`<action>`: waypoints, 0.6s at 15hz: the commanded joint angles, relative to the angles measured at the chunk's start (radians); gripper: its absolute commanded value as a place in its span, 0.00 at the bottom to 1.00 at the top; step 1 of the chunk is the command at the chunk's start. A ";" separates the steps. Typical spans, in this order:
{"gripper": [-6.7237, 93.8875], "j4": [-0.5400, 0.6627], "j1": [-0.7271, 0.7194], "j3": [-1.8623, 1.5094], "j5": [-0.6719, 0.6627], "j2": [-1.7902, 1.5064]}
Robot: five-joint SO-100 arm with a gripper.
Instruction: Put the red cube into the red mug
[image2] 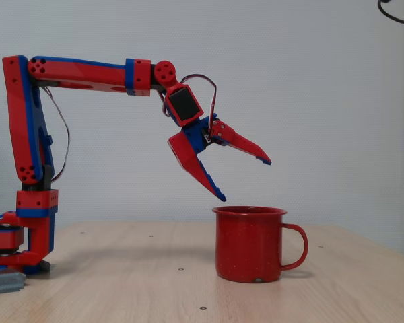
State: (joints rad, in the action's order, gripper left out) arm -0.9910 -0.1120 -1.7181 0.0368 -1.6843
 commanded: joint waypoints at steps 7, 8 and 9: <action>0.11 -0.080 -0.006 0.143 0.032 -0.081; 0.09 -0.095 -0.003 0.160 0.026 -0.089; 0.07 -0.100 0.003 0.175 0.020 -0.101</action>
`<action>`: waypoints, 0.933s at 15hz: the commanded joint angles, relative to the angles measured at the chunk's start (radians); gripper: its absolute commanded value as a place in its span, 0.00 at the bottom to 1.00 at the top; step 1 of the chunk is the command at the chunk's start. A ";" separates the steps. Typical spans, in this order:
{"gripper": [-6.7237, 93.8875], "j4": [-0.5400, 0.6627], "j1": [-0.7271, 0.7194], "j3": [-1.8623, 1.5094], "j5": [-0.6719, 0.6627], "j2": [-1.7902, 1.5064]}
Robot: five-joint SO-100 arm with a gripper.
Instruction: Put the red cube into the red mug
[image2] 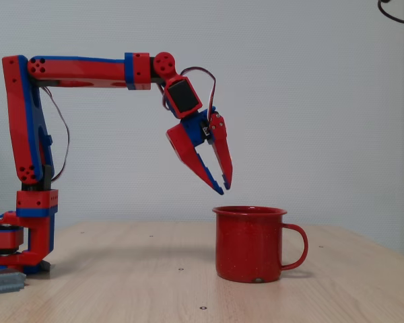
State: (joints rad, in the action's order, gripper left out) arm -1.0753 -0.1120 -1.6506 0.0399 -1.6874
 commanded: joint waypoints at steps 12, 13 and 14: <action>0.07 0.193 -0.002 -0.282 -0.213 -0.833; 0.07 0.215 0.018 -0.405 -0.176 -0.950; 0.07 0.225 0.032 -0.518 -0.140 -1.063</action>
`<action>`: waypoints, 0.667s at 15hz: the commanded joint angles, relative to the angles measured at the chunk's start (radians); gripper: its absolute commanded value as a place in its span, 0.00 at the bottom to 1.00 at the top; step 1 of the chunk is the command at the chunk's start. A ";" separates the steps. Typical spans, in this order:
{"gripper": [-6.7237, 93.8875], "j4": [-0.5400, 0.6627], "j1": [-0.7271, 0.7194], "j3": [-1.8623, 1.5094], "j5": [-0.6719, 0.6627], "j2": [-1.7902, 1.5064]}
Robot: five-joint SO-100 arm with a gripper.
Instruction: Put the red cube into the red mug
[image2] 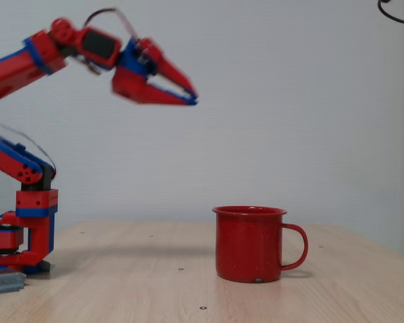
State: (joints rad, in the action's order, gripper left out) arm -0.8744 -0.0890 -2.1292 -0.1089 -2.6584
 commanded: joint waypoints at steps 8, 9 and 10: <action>0.07 -0.121 0.031 -0.735 0.141 -0.672; 0.07 -0.132 0.028 -0.775 0.149 -0.672; 0.07 -0.130 0.018 -0.825 0.132 -0.673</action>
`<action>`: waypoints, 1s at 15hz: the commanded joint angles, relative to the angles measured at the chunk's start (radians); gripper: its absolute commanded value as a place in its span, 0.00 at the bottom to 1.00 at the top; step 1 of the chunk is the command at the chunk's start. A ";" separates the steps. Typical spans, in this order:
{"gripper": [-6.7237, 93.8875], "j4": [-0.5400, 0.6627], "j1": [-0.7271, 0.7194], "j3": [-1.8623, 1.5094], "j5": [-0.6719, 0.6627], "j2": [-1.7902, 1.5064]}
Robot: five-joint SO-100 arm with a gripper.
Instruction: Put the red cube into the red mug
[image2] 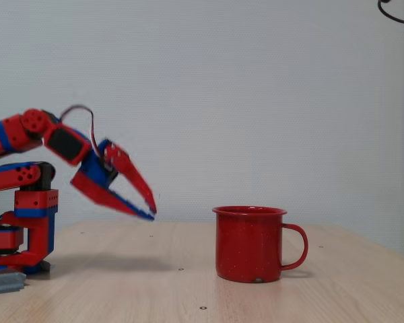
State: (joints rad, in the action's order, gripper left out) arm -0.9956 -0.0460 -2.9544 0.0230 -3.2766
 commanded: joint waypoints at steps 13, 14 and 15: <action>0.10 0.017 -0.123 -0.192 -0.063 -0.057; 0.07 0.017 -0.123 -0.192 -0.063 -0.057; 0.07 0.017 -0.123 -0.192 -0.063 -0.057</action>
State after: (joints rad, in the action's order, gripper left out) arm -0.9894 -0.1396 -3.1109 -0.0215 -3.2766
